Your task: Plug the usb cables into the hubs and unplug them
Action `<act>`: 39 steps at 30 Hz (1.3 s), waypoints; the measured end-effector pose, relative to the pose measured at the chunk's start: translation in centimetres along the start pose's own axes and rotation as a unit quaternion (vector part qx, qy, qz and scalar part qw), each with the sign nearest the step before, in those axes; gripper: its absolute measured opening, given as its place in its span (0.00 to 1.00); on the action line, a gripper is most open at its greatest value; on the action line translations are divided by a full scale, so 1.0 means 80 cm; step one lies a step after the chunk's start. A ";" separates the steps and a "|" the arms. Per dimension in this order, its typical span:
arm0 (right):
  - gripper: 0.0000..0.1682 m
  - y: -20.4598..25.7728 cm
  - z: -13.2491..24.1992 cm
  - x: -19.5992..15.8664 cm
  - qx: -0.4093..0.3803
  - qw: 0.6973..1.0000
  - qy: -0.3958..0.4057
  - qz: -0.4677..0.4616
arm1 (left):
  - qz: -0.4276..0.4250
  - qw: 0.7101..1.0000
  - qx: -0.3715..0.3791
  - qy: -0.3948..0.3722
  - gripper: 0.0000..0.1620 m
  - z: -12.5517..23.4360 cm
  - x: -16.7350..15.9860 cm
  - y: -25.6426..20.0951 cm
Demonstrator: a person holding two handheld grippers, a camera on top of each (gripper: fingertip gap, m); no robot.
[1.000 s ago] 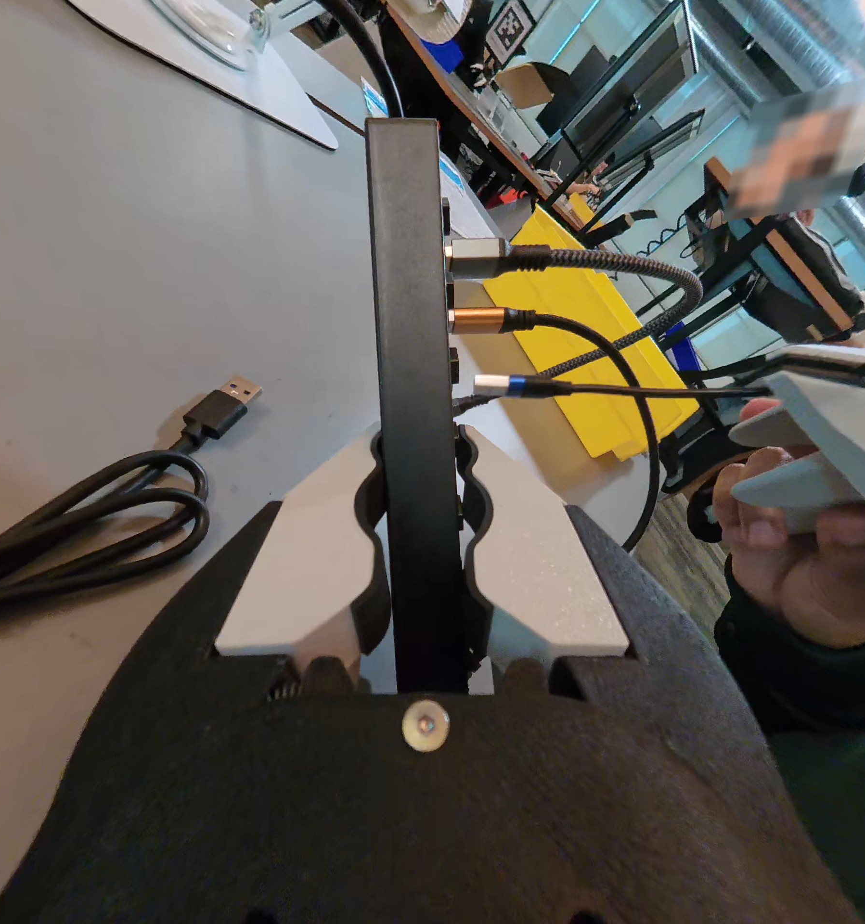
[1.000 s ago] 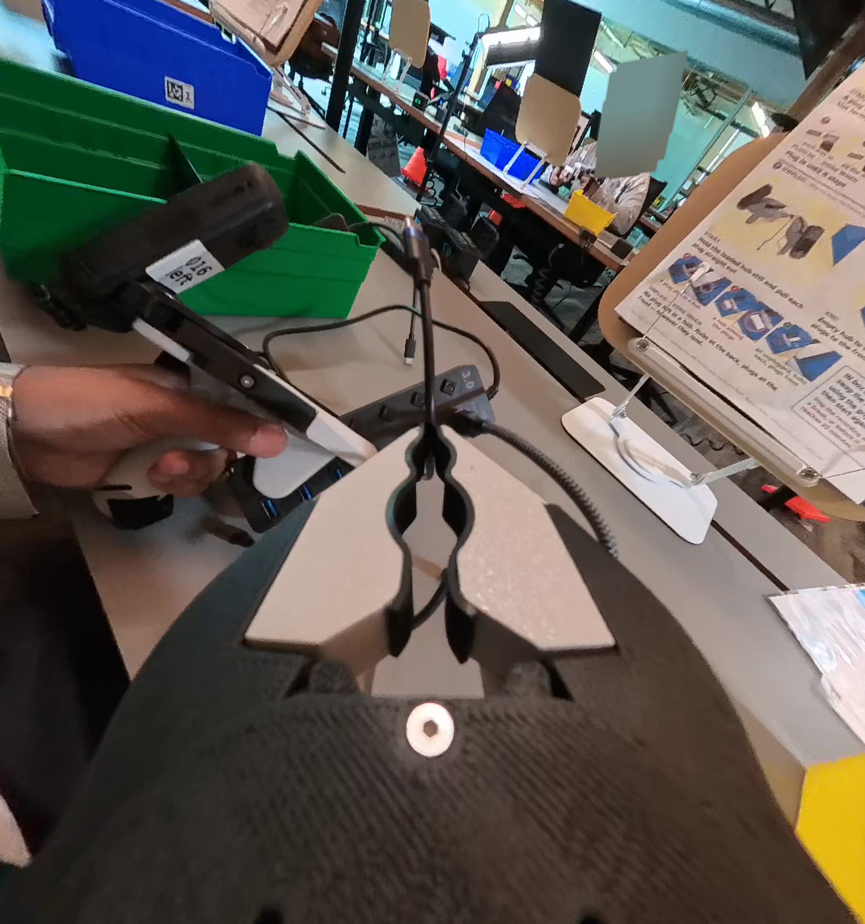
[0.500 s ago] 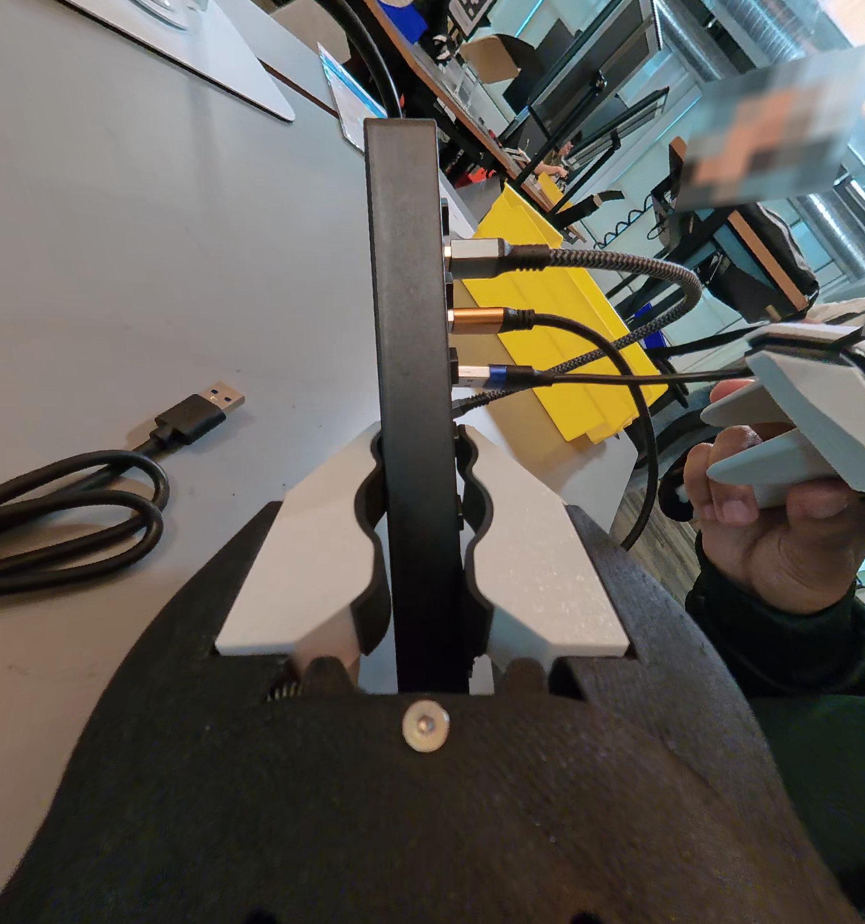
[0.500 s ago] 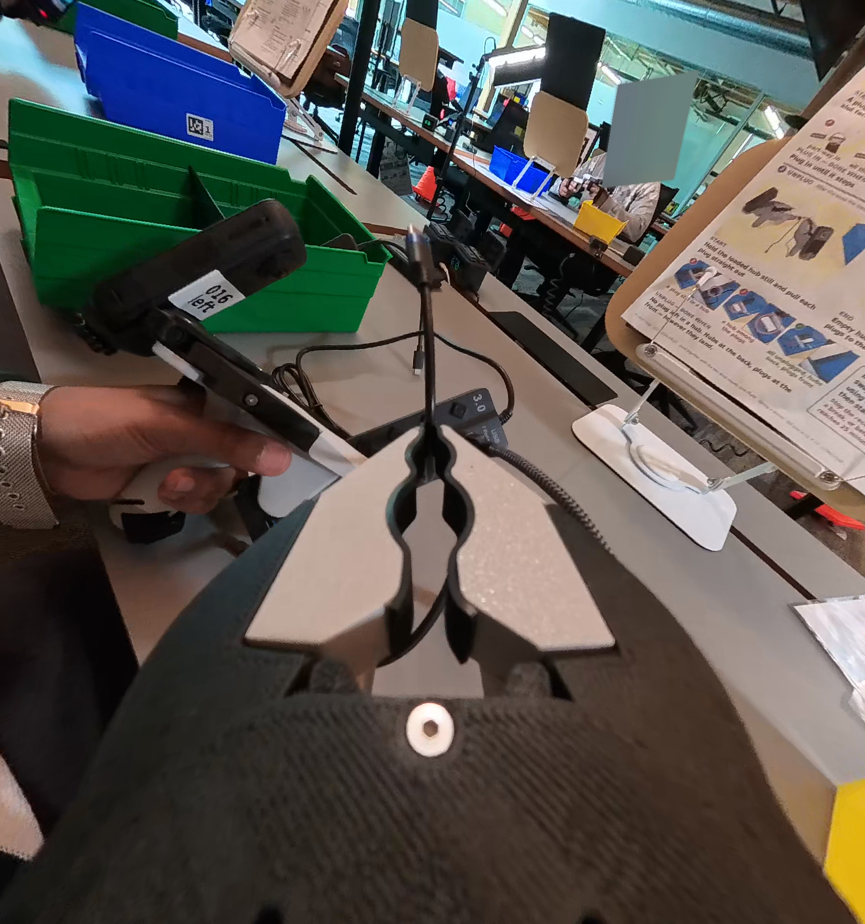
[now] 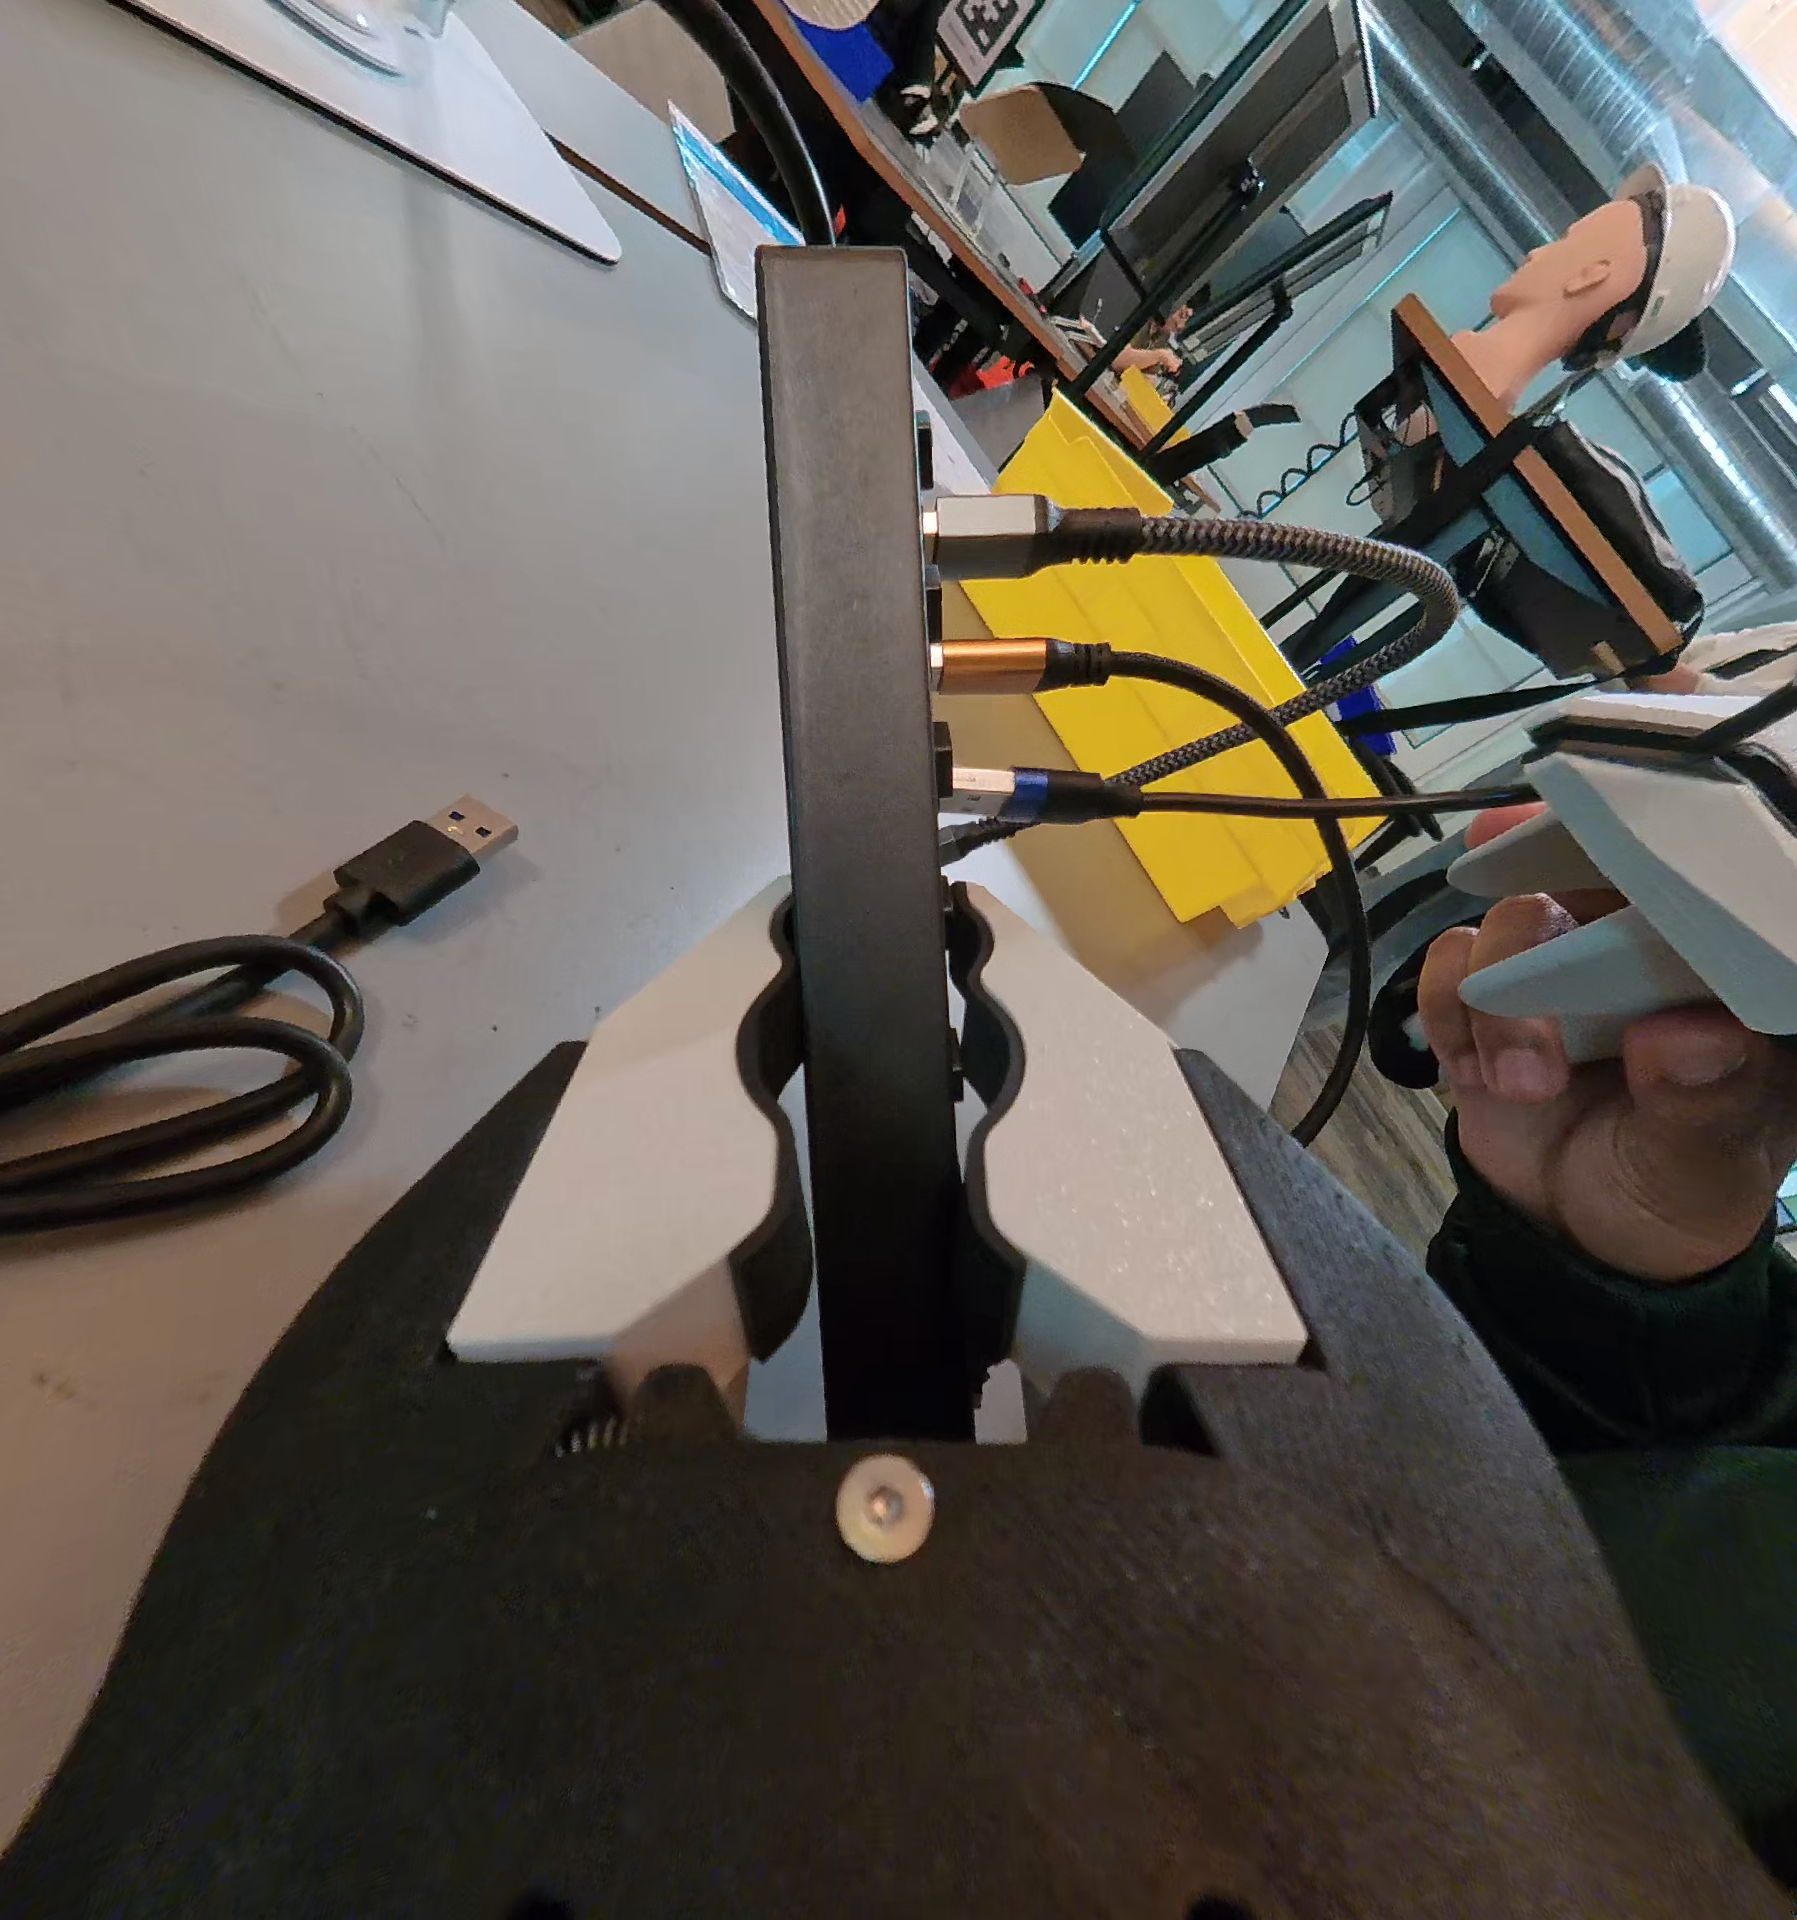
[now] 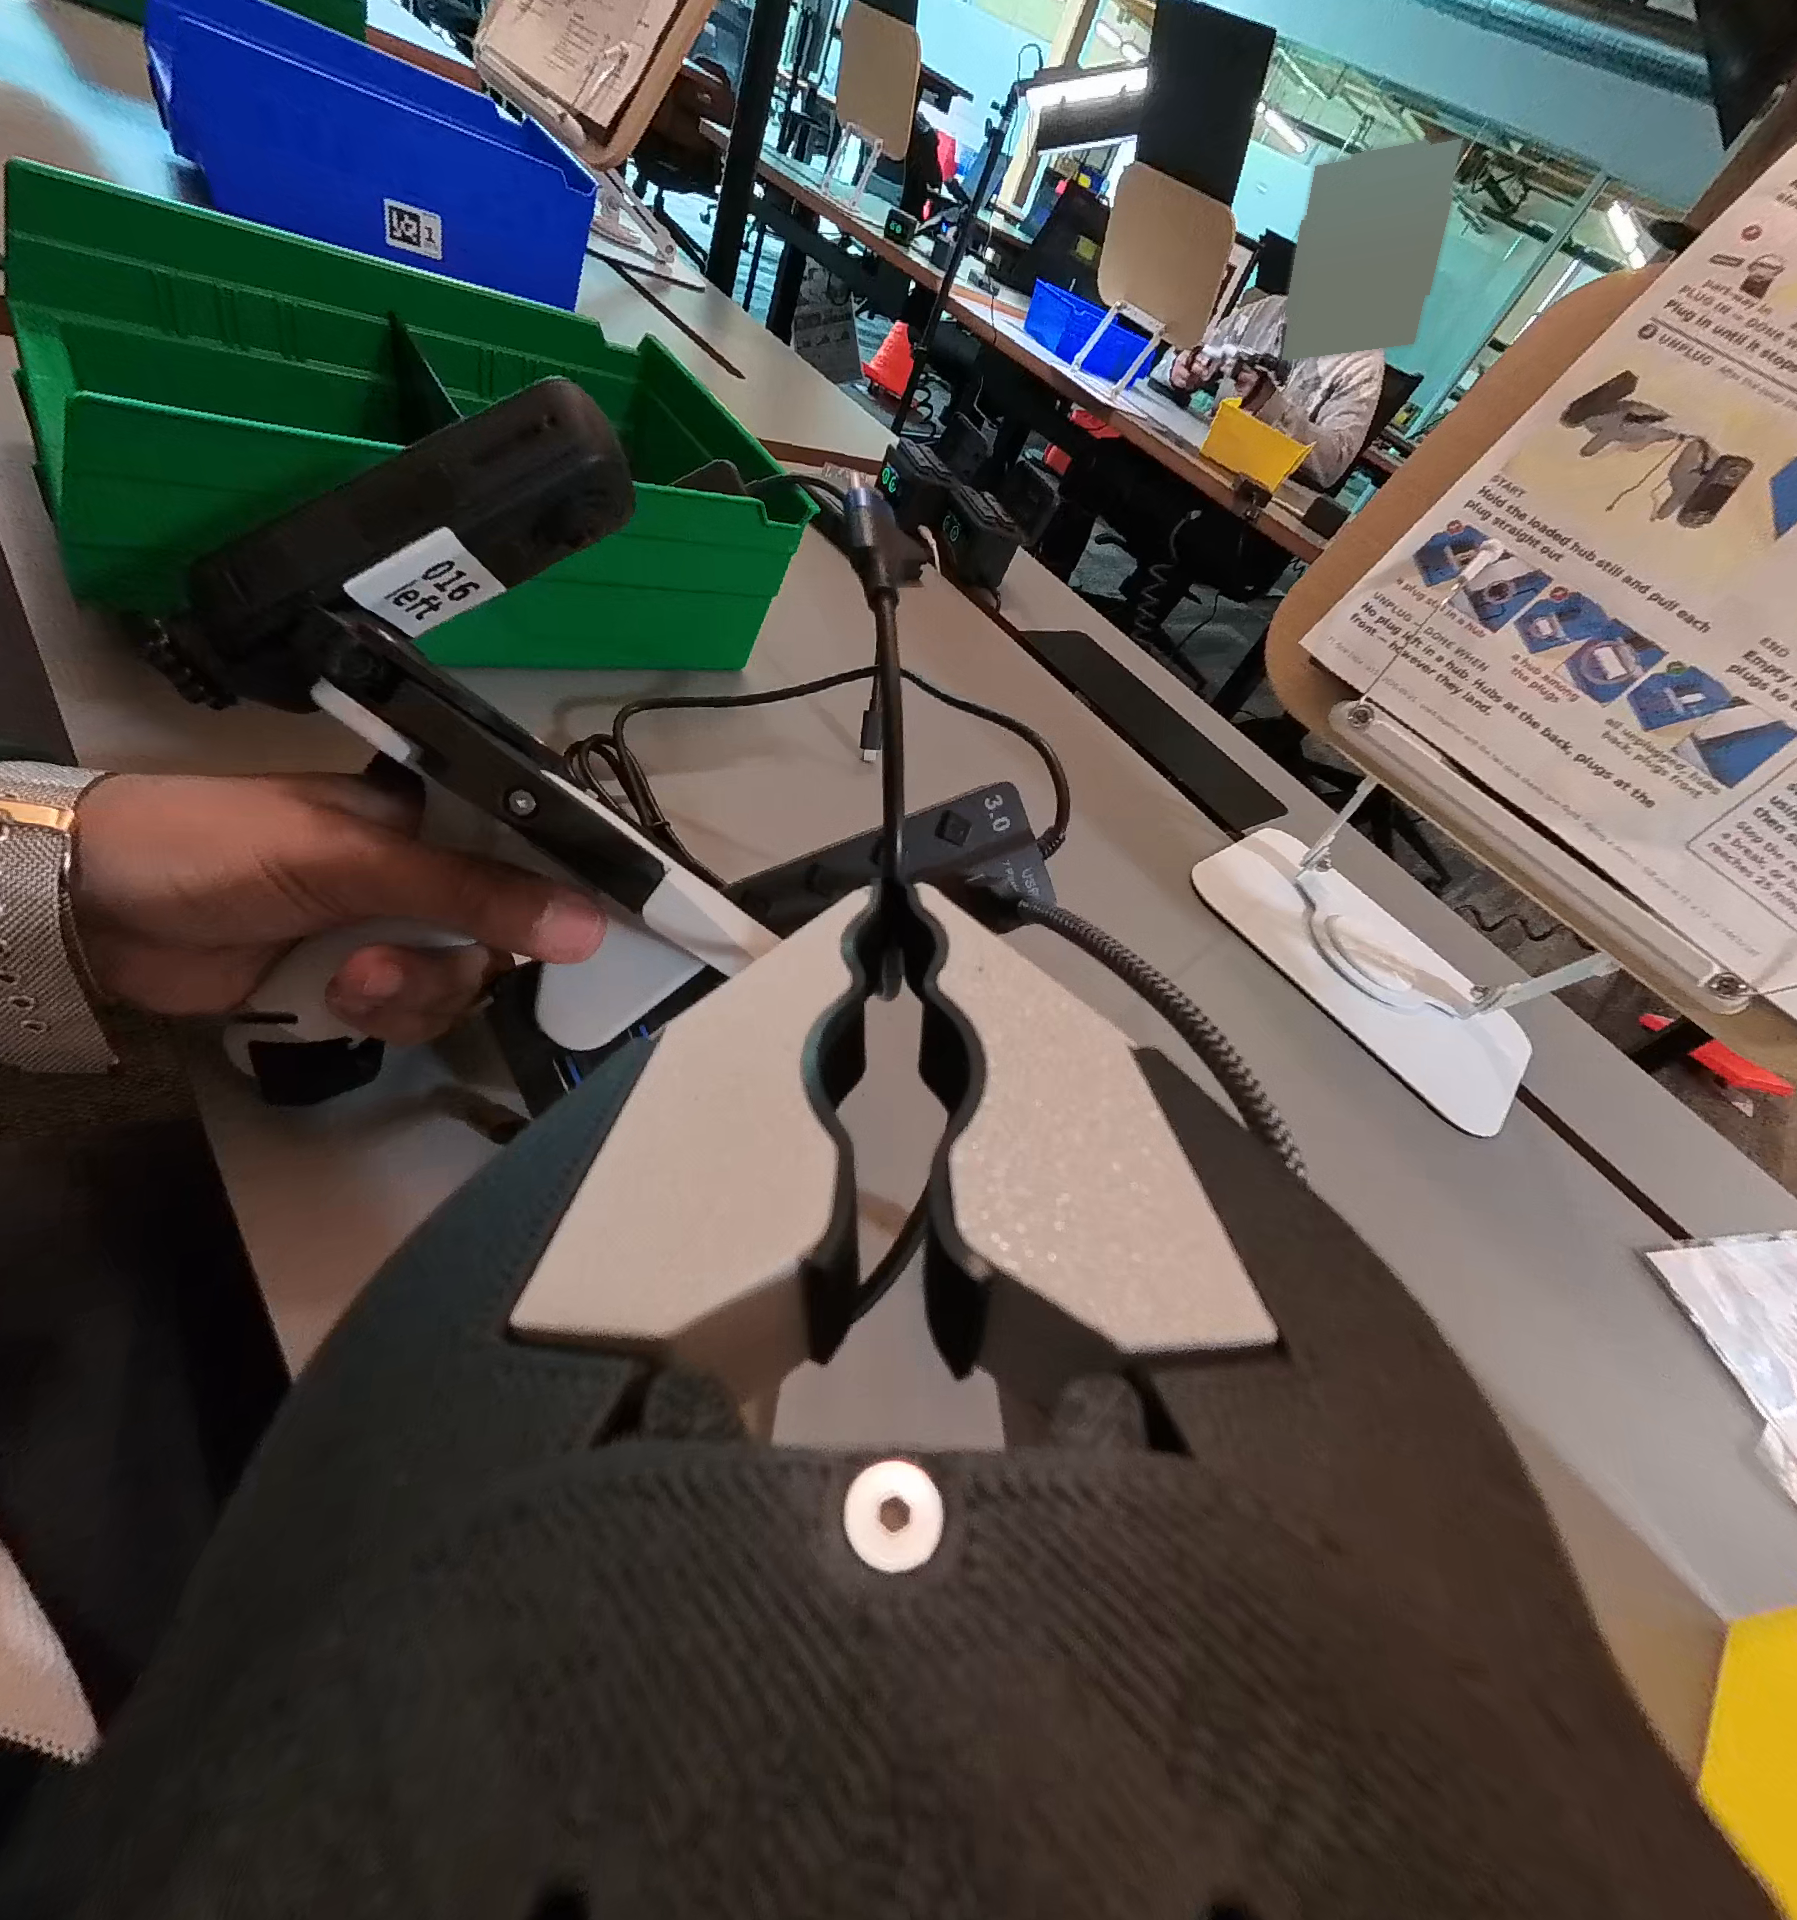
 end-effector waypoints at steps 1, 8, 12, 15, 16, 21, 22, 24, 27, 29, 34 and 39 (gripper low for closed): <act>0.00 0.000 0.000 0.000 0.001 1.000 0.000 0.001 | -0.001 1.000 0.001 0.001 0.14 0.000 0.000 0.000; 0.00 0.003 -0.002 -0.001 0.004 1.000 0.009 0.011 | 0.000 1.000 0.003 -0.001 0.14 0.001 0.001 0.001; 0.00 0.004 -0.003 -0.002 0.007 1.000 0.010 0.015 | -0.009 1.000 0.007 0.004 0.14 0.000 0.000 0.000; 0.00 0.004 -0.002 -0.001 0.011 1.000 0.005 0.015 | -0.017 1.000 0.009 0.012 0.14 -0.003 -0.002 -0.002; 0.00 0.004 -0.002 -0.001 0.012 1.000 0.004 0.014 | -0.018 1.000 0.008 0.012 0.14 -0.003 -0.002 -0.003; 0.00 0.002 -0.003 -0.005 0.020 1.000 0.001 0.005 | -0.011 1.000 0.000 0.012 0.14 -0.002 -0.001 -0.002; 0.01 0.002 -0.005 -0.007 0.021 1.000 0.004 0.004 | -0.009 1.000 -0.004 0.012 0.14 -0.002 -0.001 -0.002; 0.02 0.001 -0.008 -0.010 0.021 1.000 0.016 0.004 | -0.010 1.000 -0.007 0.012 0.14 -0.002 -0.001 -0.003; 0.01 0.002 -0.012 -0.016 0.018 0.999 0.039 0.010 | -0.018 1.000 -0.014 0.012 0.14 -0.003 -0.001 -0.006; 0.01 0.003 -0.016 -0.020 0.017 0.998 0.050 0.016 | -0.022 1.000 -0.018 0.014 0.14 -0.003 -0.002 -0.008; 0.02 0.006 -0.023 -0.029 0.007 0.995 0.089 0.038 | -0.031 0.999 -0.017 0.017 0.14 -0.004 -0.002 -0.010; 0.04 0.011 -0.030 -0.036 -0.001 0.989 0.128 0.076 | -0.047 0.999 -0.008 0.021 0.14 -0.005 -0.003 -0.013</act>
Point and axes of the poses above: each gripper's, where its closed fingertips meet, z back along the fingers, x out of its top, y = z × x across the jaws, the point moved 8 cm from there along z, back along the fingers, and after that the axes turned 10 degrees about y, right-handed, at the moved point
